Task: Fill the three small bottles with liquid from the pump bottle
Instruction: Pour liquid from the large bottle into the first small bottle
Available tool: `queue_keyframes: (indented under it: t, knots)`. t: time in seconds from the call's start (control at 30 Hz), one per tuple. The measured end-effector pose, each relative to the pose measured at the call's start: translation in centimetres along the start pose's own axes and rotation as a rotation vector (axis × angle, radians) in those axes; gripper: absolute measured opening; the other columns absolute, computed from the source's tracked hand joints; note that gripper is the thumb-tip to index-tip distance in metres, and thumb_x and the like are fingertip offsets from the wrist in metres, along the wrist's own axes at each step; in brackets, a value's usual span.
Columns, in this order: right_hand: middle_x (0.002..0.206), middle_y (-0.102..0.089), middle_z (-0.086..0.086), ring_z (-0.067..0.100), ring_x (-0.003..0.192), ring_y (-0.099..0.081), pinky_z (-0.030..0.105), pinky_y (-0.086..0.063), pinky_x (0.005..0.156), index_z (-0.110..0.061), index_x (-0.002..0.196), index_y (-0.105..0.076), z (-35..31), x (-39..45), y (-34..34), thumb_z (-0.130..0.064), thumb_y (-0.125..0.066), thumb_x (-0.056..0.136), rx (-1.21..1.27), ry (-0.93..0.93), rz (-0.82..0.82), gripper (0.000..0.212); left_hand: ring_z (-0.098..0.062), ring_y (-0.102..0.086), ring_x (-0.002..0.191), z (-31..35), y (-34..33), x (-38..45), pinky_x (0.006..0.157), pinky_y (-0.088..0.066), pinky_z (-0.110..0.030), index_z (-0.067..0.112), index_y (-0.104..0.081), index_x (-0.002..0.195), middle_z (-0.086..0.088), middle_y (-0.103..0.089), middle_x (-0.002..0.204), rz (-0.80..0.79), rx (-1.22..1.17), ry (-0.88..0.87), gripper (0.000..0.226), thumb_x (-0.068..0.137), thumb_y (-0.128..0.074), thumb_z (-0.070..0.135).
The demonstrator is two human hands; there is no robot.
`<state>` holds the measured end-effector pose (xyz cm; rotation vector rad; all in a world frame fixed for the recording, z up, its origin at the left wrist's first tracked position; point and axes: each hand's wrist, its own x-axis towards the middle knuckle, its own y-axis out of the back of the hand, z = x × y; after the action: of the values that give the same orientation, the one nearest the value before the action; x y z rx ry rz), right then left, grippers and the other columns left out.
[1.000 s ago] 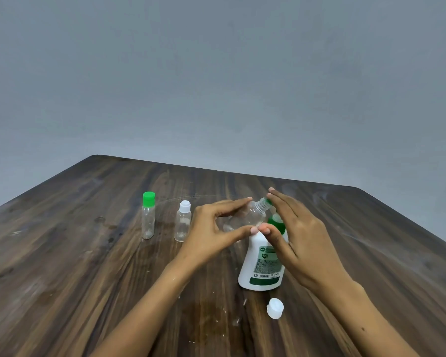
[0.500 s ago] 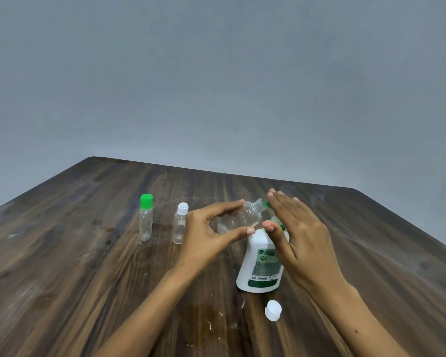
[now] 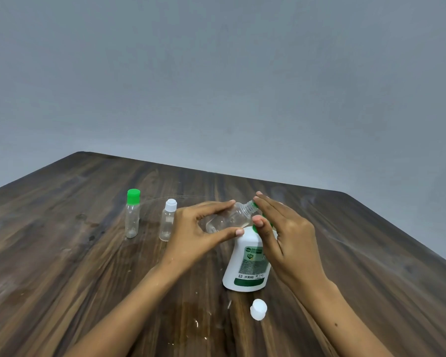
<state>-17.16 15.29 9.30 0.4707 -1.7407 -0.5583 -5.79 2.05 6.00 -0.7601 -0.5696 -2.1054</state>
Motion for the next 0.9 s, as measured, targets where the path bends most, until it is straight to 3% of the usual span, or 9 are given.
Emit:
queue_keyframes:
  t: [0.3, 0.53, 0.73, 0.9]
  knots:
    - [0.127, -0.061, 0.003, 0.018, 0.119, -0.056, 0.032, -0.044, 0.097, -0.01, 0.121, -0.065, 0.0, 0.2, -0.2, -0.07, -0.016, 0.093, 0.003, 0.001, 0.019, 0.083, 0.006, -0.065, 0.101, -0.1, 0.0, -0.1, 0.081, -0.049, -0.008, 0.026, -0.068, 0.113, 0.019, -0.069, 0.106, 0.02, -0.012, 0.017, 0.053, 0.062, -0.084, 0.033]
    - [0.127, -0.062, 0.002, 0.017, 0.118, -0.057, 0.038, -0.049, 0.095, -0.011, 0.12, -0.066, 0.2, 0.3, -0.1, -0.068, -0.017, 0.095, 0.041, 0.009, 0.037, 0.078, 0.004, -0.066, 0.101, -0.3, -0.1, -0.1, 0.083, -0.05, -0.01, 0.024, -0.069, 0.114, 0.018, -0.071, 0.107, 0.025, -0.005, 0.021, 0.055, 0.062, -0.086, 0.034]
    - [0.123, -0.064, 0.002, 0.011, 0.113, -0.055, 0.029, -0.044, 0.092, -0.01, 0.119, -0.067, 0.2, -0.4, -0.8, -0.067, -0.018, 0.095, 0.015, 0.012, 0.094, 0.078, 0.005, -0.066, 0.1, -0.4, -0.1, -0.1, 0.083, -0.05, -0.01, 0.026, -0.07, 0.112, 0.018, -0.071, 0.105, 0.026, 0.017, 0.013, 0.052, 0.063, -0.089, 0.028]
    - [0.13, -0.059, 0.001, 0.015, 0.12, -0.053, 0.032, -0.041, 0.098, -0.011, 0.125, -0.062, 0.4, -0.1, -0.3, -0.067, -0.018, 0.095, 0.016, 0.04, 0.042, 0.078, 0.005, -0.065, 0.101, -0.3, 0.0, -0.2, 0.082, -0.05, -0.009, 0.025, -0.07, 0.112, 0.019, -0.07, 0.106, 0.028, 0.015, 0.014, 0.053, 0.063, -0.088, 0.029]
